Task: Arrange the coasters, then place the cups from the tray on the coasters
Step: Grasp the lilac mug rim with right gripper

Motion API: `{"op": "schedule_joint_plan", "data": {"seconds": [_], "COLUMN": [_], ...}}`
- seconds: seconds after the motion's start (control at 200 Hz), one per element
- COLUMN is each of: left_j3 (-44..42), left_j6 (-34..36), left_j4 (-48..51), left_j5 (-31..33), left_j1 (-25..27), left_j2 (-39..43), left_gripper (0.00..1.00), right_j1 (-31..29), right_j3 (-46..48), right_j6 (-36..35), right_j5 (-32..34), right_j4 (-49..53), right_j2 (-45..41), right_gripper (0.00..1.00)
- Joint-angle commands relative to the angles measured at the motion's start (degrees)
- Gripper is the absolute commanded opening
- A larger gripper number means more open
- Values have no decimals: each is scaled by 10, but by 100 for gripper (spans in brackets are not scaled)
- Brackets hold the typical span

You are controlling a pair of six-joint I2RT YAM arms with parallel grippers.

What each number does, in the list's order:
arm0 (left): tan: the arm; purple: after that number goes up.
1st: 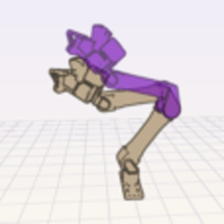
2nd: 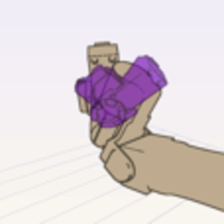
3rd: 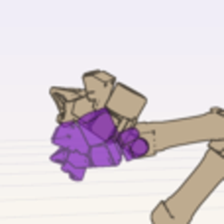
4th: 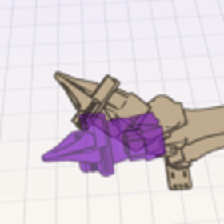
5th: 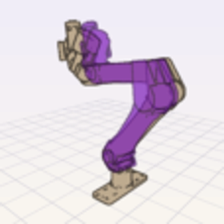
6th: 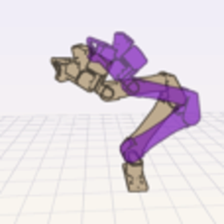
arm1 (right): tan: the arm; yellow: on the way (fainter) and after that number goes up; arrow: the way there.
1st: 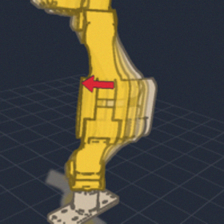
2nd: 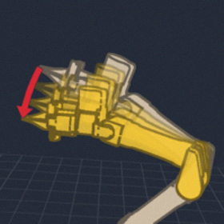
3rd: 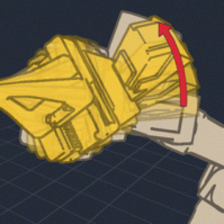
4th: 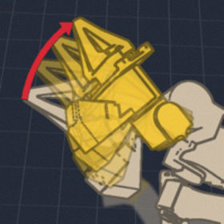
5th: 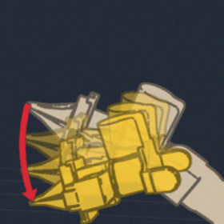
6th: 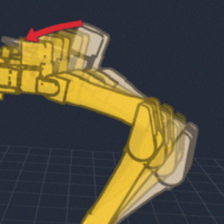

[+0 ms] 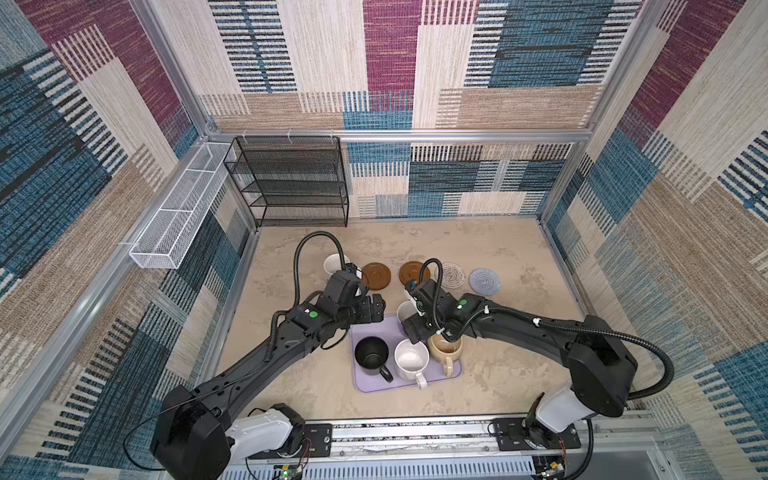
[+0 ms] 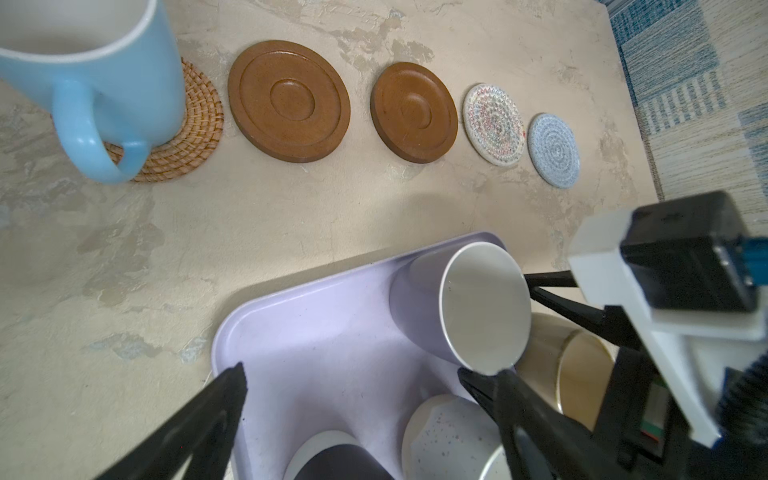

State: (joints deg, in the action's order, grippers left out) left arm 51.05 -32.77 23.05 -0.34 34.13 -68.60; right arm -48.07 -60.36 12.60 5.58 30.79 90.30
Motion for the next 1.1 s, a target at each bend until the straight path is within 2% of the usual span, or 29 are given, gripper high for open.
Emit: {"op": "schedule_joint_plan", "data": {"seconds": [0.0, 0.185, 0.541, 0.616, 0.736, 0.881, 1.097], "left_j3": [-1, -3, -7, -8, -8, -7, -9], "left_j6": [5, 6, 4, 4, 5, 2, 3], "left_j4": [-13, -13, -13, -13, -15, -21, -22], "left_j5": [5, 5, 5, 5, 6, 3, 3], "left_j1": [-1, -1, 0, -1, 0, 0, 0], "left_j2": [1, 4, 14, 15, 15, 12, 13], "left_gripper": [96, 96, 96, 96, 96, 96, 95], "right_j1": [0, 0, 1, 1, 1, 1, 1], "right_j3": [5, 14, 7, 8, 7, 6, 5], "right_j6": [1, 7, 2, 3, 1, 1, 5], "right_j5": [15, 24, 12, 15, 5, 5, 12], "right_j4": [20, 18, -5, -6, -5, -5, -3], "right_j2": [-7, -17, -6, -6, -4, 2, 0], "right_gripper": [94, 79, 60, 59, 49, 47, 37]}}
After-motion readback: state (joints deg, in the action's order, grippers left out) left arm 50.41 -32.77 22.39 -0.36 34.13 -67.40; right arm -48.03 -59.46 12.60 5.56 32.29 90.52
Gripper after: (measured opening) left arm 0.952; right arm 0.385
